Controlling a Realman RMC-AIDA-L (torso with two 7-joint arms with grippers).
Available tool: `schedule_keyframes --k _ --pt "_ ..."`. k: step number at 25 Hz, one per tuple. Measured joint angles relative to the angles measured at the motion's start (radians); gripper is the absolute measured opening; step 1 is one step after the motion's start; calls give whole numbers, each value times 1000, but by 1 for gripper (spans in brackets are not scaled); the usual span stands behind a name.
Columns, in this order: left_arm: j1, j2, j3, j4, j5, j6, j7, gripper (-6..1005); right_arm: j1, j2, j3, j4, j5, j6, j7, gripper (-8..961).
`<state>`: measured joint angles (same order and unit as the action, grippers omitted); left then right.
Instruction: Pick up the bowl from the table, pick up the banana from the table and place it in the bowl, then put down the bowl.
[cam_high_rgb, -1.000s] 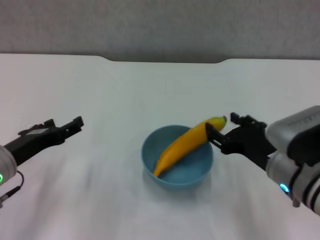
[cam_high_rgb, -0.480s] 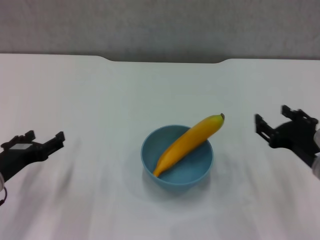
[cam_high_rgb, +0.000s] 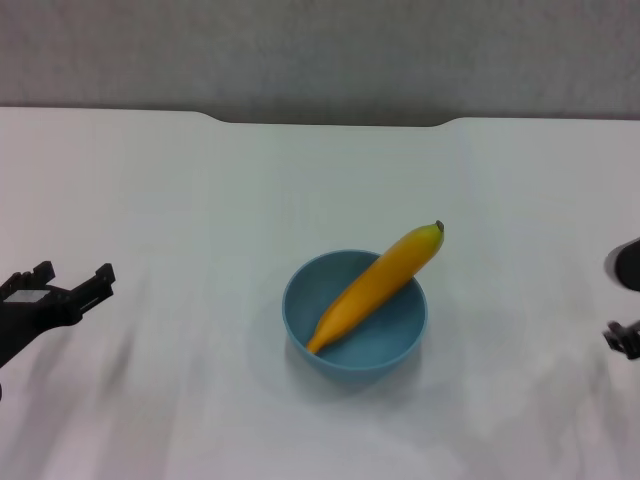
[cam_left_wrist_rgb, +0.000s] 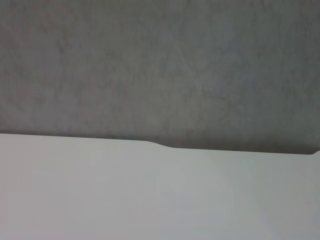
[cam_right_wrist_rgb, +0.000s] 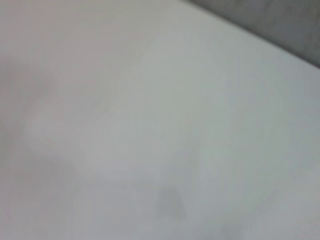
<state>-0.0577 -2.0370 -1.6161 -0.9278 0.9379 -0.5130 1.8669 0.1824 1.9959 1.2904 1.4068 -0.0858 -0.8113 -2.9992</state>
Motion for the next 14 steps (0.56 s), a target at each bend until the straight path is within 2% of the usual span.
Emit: schedule_keyframes --k 1,2,5,10,14 --pt "0 0 0 0 0 0 0 894 35 -4 -20 -15 -36 -87 -1 698" --pt "0 0 0 0 -1 0 1 894 47 -6 -27 -22 -46 -116 -1 698" --pt "0 0 -2 0 -1 -1 2 894 63 -7 -28 -34 -59 -138 -2 697" --pt "-1 0 -4 1 -2 -1 3 894 54 4 14 -38 -81 -68 -1 622" --pt "-6 -1 -4 3 -3 -1 3 894 109 0 41 -103 -74 -153 0 622"
